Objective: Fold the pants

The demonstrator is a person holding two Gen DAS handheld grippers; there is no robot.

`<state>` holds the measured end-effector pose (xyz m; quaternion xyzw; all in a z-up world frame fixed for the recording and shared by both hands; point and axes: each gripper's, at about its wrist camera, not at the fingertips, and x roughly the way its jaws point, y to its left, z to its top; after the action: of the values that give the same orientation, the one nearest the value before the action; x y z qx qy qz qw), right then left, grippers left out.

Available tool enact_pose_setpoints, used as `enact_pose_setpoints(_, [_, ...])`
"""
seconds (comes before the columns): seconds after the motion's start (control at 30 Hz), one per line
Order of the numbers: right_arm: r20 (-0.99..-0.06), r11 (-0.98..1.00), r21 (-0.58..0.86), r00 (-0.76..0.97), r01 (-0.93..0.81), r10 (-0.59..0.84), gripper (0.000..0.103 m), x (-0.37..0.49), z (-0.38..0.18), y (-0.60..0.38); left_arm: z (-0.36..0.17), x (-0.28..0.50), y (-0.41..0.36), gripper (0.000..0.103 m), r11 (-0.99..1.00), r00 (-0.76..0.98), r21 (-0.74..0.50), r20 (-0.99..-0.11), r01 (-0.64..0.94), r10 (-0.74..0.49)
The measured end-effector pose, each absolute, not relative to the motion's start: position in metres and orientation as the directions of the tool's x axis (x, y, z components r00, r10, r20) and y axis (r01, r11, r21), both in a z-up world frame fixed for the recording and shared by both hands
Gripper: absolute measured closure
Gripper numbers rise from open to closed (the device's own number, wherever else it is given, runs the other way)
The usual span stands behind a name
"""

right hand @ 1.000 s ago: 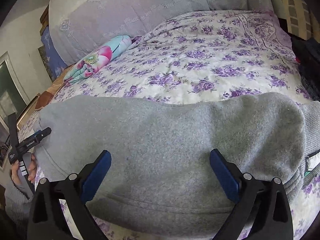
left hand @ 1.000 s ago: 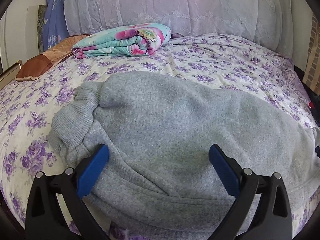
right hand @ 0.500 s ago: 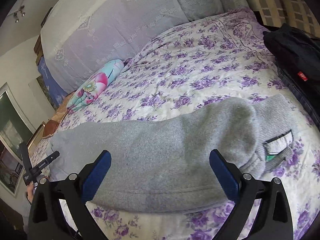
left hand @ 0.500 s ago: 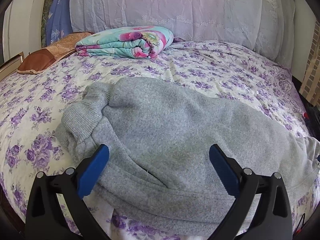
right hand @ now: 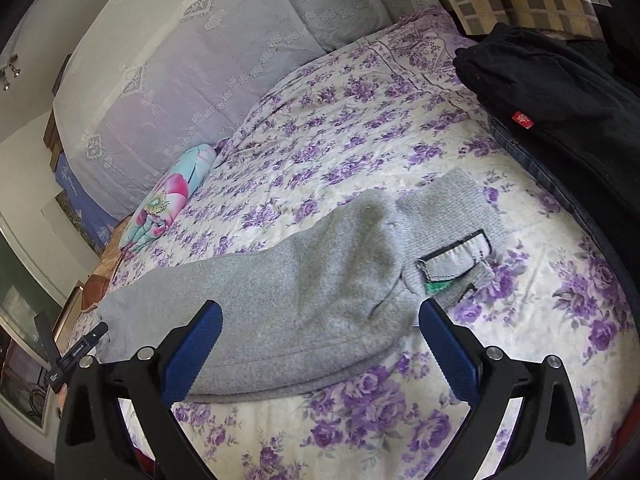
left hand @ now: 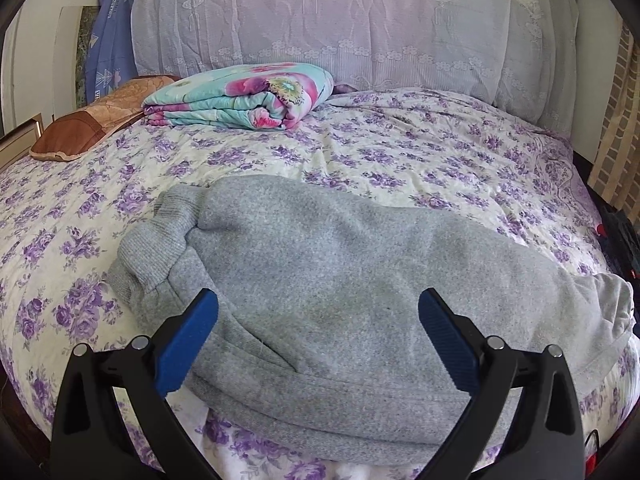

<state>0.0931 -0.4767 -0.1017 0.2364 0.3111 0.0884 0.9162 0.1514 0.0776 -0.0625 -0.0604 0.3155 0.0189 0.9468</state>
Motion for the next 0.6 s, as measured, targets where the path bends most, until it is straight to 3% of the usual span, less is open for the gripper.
enact_pose_setpoints(0.6, [-0.532, 0.828, 0.559, 0.786, 0.046, 0.315, 0.004, 0.084, -0.117, -0.502, -0.078, 0.162, 0.039, 0.005, 0.995, 0.764, -0.099, -0.641, 0.008, -0.07])
